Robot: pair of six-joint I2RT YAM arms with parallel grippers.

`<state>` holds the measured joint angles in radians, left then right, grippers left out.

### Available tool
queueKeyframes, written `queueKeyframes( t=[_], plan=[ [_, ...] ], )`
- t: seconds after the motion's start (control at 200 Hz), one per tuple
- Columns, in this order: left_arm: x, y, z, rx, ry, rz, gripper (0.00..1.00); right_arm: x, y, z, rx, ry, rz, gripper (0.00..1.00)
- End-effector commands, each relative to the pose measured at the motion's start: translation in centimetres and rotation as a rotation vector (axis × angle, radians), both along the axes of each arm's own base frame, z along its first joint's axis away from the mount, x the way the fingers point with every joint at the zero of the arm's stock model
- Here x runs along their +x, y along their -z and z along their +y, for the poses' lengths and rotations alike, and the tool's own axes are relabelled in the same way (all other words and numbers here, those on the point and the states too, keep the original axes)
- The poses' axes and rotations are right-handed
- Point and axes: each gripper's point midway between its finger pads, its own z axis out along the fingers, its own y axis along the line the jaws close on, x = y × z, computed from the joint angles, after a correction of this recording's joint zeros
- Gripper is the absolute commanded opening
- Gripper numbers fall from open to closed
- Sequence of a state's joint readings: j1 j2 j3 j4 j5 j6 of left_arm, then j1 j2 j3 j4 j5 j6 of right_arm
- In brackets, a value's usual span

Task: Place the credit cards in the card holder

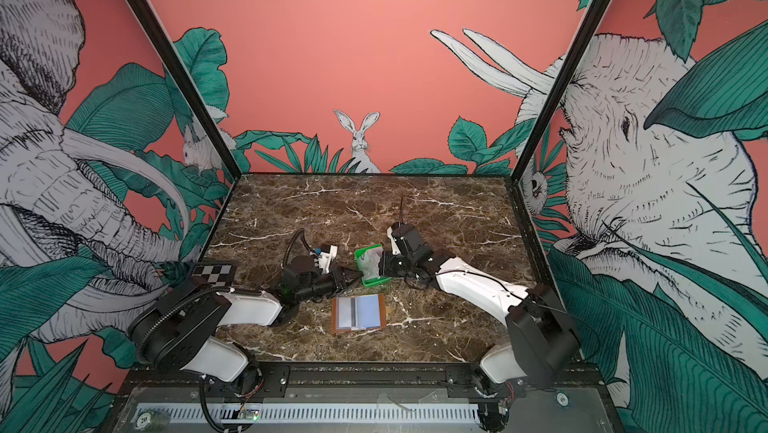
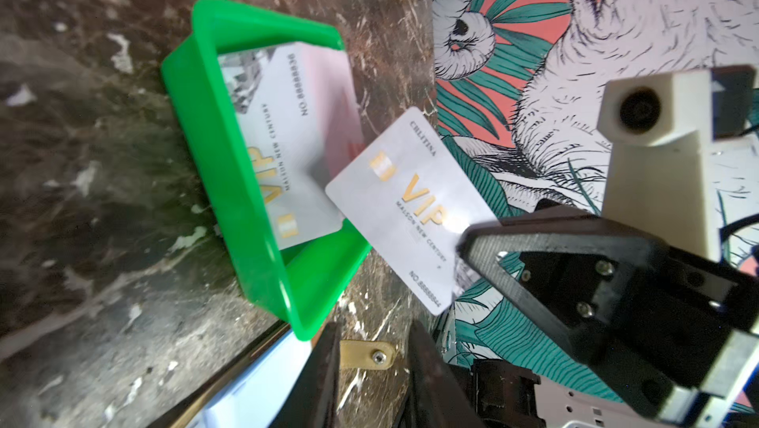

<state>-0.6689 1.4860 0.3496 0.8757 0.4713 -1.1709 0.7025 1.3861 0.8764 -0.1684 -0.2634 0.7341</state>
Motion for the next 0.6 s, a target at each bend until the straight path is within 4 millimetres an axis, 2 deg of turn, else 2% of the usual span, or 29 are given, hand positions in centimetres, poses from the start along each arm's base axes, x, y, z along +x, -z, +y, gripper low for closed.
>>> queueKeyframes(
  t=[0.0, 0.235, 0.255, 0.36, 0.595],
  plan=[
    [0.5, -4.0, -0.6, -0.093, -0.023, -0.099, 0.3, -0.1, -2.1, -0.4, 0.06, 0.043, -0.047, 0.0],
    [1.2, -7.2, -1.0, -0.166, -0.042, -0.151, 0.3, -0.9, -6.2, -0.3, 0.236, 0.078, -0.089, 0.0],
    [0.4, -7.4, -1.8, -0.174, -0.012, -0.153, 0.29, -0.9, -6.6, -0.3, 0.25, 0.08, -0.092, 0.0],
    [0.2, -8.0, -2.4, -0.194, -0.002, -0.156, 0.29, -1.2, -8.0, -0.1, 0.313, 0.078, -0.102, 0.0],
    [0.5, -10.3, -3.0, -0.3, -0.006, -0.187, 0.32, -1.7, -8.4, 0.5, 0.385, 0.059, -0.08, 0.0]
  ],
)
